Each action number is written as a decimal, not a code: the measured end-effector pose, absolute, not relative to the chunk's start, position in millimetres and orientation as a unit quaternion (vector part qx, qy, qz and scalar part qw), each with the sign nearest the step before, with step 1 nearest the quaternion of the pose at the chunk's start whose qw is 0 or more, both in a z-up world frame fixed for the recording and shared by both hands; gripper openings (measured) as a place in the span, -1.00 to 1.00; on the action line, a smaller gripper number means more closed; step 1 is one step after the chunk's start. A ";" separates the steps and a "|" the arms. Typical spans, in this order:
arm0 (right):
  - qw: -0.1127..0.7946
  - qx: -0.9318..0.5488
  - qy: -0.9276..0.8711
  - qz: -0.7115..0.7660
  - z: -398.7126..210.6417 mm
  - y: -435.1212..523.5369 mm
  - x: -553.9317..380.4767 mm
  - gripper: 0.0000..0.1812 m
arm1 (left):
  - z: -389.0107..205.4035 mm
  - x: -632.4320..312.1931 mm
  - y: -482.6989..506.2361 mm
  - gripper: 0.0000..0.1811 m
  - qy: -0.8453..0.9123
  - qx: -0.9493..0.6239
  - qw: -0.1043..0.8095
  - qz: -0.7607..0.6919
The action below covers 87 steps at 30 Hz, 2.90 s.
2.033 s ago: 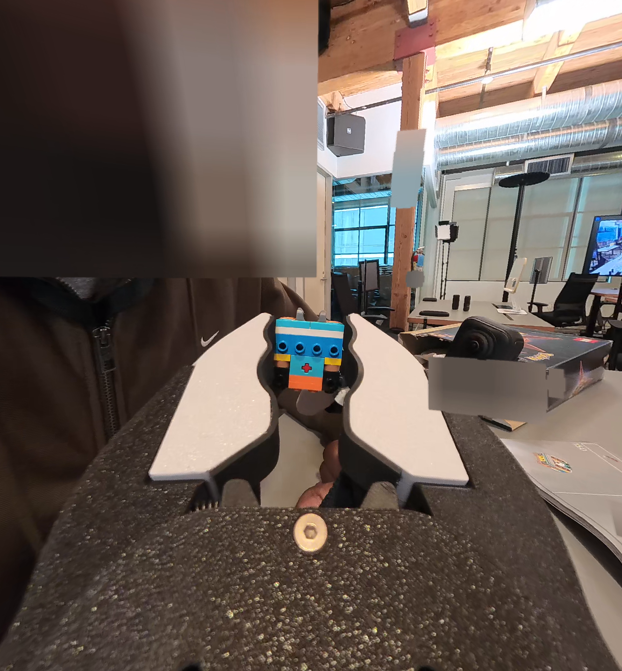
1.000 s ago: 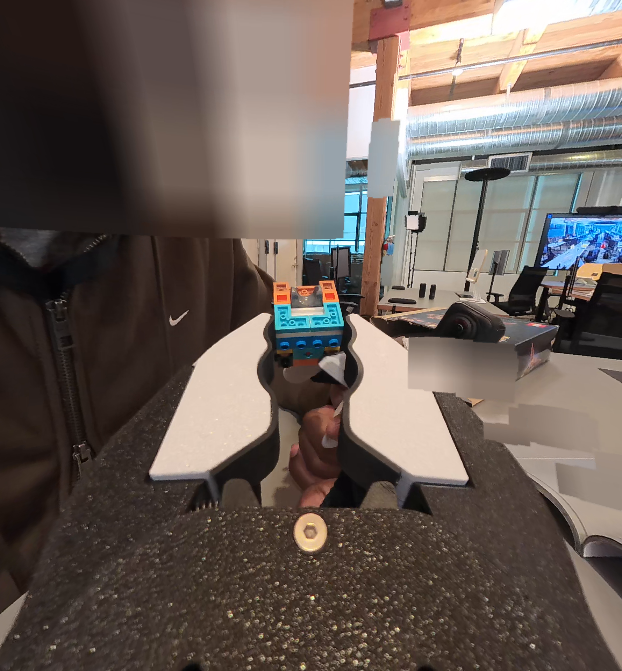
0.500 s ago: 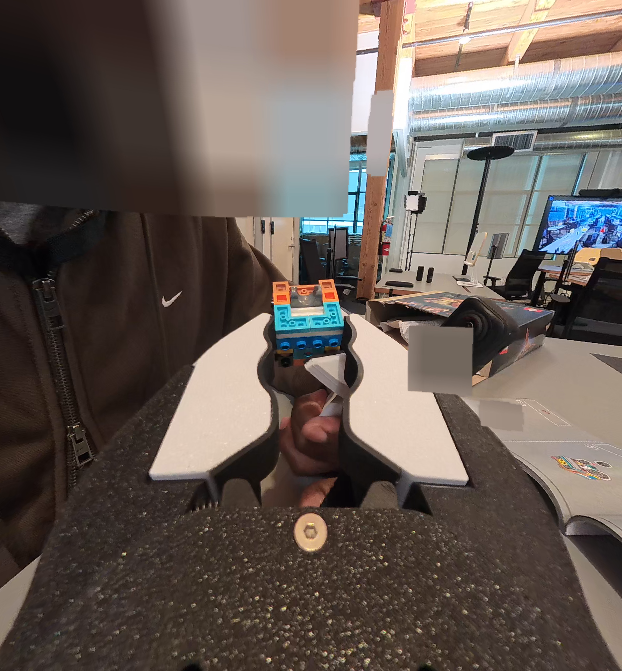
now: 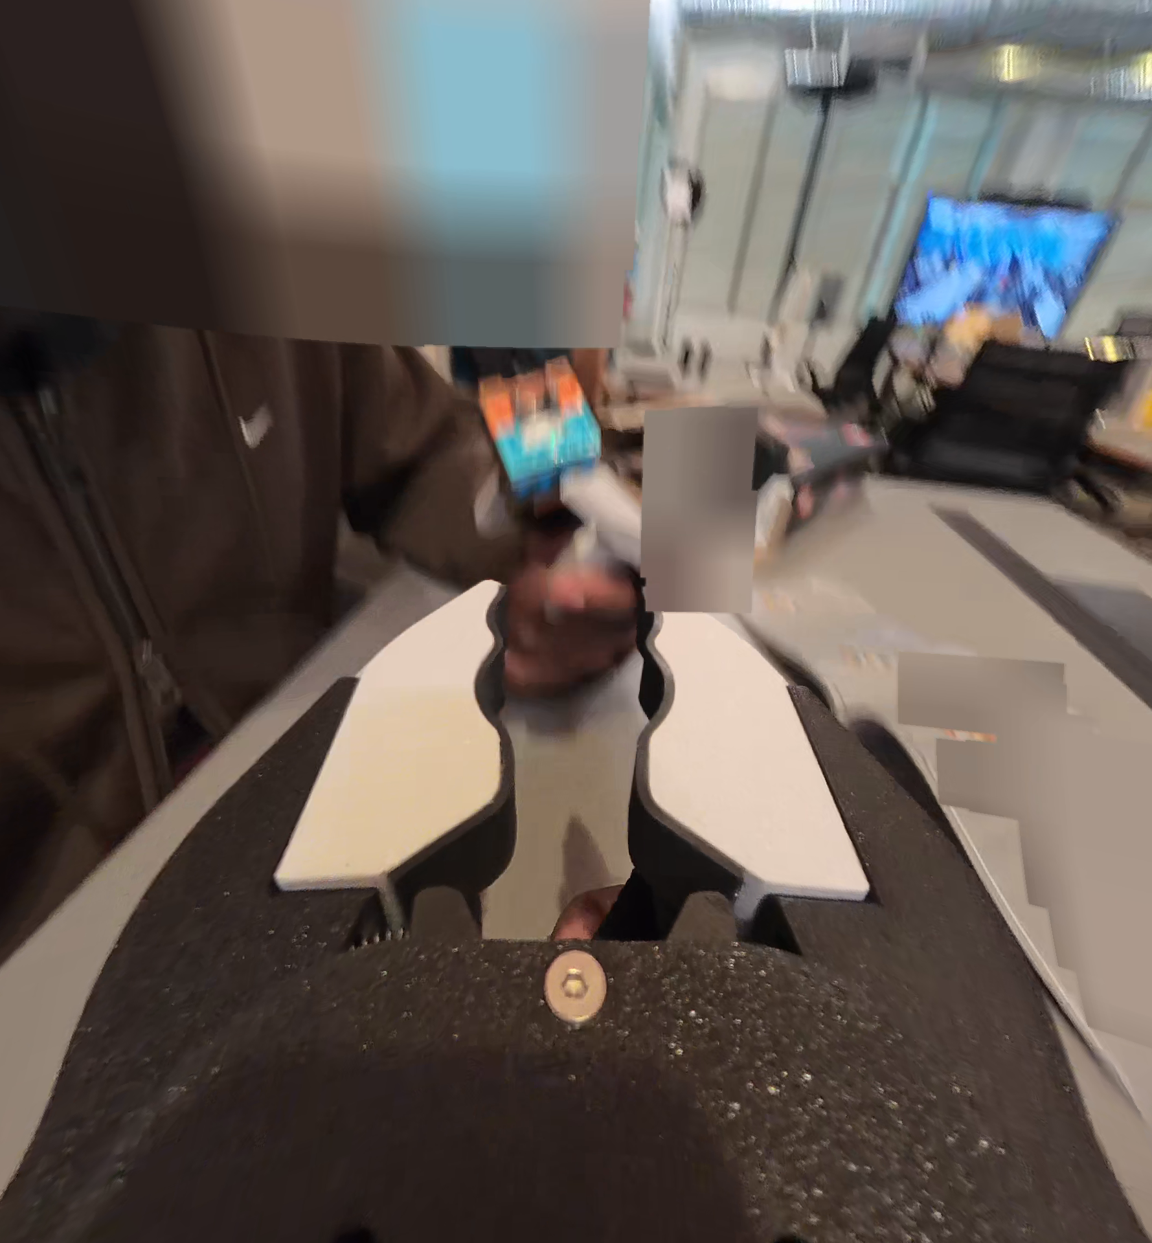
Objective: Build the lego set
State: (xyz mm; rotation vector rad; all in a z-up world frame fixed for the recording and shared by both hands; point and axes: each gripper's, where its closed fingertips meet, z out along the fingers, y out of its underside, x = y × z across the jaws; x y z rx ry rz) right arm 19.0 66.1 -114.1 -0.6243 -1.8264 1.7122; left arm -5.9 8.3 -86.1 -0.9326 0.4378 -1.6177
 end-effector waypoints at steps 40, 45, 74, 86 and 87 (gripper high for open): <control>0.241 -0.367 -0.824 0.357 -236.6 118.4 94.5 -0.74 | -90.2 -2.4 10.5 -0.59 0.183 -0.415 0.575 -0.681; 0.238 -0.357 -0.832 0.351 -238.5 107.3 87.4 -0.73 | -90.6 -2.8 11.1 -0.60 0.183 -0.418 0.577 -0.678; 0.226 -0.729 -0.593 0.256 -247.7 108.9 85.6 -0.66 | -91.8 -0.5 10.0 -0.60 0.192 -0.428 0.585 -0.662; 0.246 -0.722 -0.612 0.209 -260.1 93.0 72.6 -0.81 | -91.1 -1.3 9.0 -0.60 0.192 -0.426 0.585 -0.662; 0.251 -0.712 -0.624 0.202 -260.2 93.0 70.0 -0.81 | -90.9 -1.6 9.0 -0.60 0.192 -0.426 0.586 -0.662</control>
